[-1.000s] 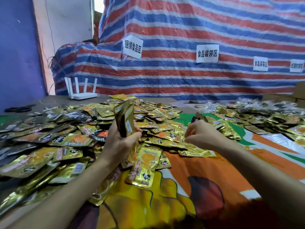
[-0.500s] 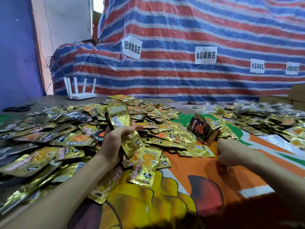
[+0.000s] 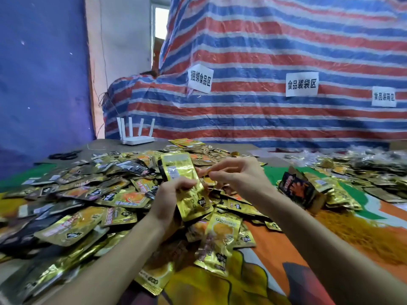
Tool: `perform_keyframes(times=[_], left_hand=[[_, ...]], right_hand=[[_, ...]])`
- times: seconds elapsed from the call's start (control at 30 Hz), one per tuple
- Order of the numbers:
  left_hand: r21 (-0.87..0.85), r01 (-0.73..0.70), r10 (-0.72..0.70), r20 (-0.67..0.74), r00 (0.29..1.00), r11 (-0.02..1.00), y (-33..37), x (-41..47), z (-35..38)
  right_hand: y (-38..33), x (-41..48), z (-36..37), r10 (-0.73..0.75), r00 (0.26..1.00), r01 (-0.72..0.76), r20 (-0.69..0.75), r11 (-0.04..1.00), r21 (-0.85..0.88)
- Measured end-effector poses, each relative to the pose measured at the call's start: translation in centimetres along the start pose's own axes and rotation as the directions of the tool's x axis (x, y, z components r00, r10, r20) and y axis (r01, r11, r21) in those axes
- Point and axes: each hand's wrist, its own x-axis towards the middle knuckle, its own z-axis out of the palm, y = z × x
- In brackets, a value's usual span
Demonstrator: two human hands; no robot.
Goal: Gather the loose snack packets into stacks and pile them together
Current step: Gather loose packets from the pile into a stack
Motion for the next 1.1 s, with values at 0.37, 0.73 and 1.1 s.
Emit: perform_keyframes(times=[0.37,0.73,1.1], left_hand=[[0.132,0.232,-0.231,-0.025,0.973,0.964,0.7,1.2,-0.8],[0.031,0.233,-0.234,0.033,0.972,0.972,0.6,1.1,-1.7],[0.011,0.227,-0.227,0.106,0.968,0.974,0.9,0.4,-1.2]], right_hand=[[5.9,1.4,1.8,0.155,0.975,-0.112,-0.161,0.962,0.248],[6.4,1.2,0.8,0.173,0.979,-0.206,0.112,0.826,0.525],[6.7,1.5,0.8,0.315,0.925,-0.374,0.213,0.647,0.665]])
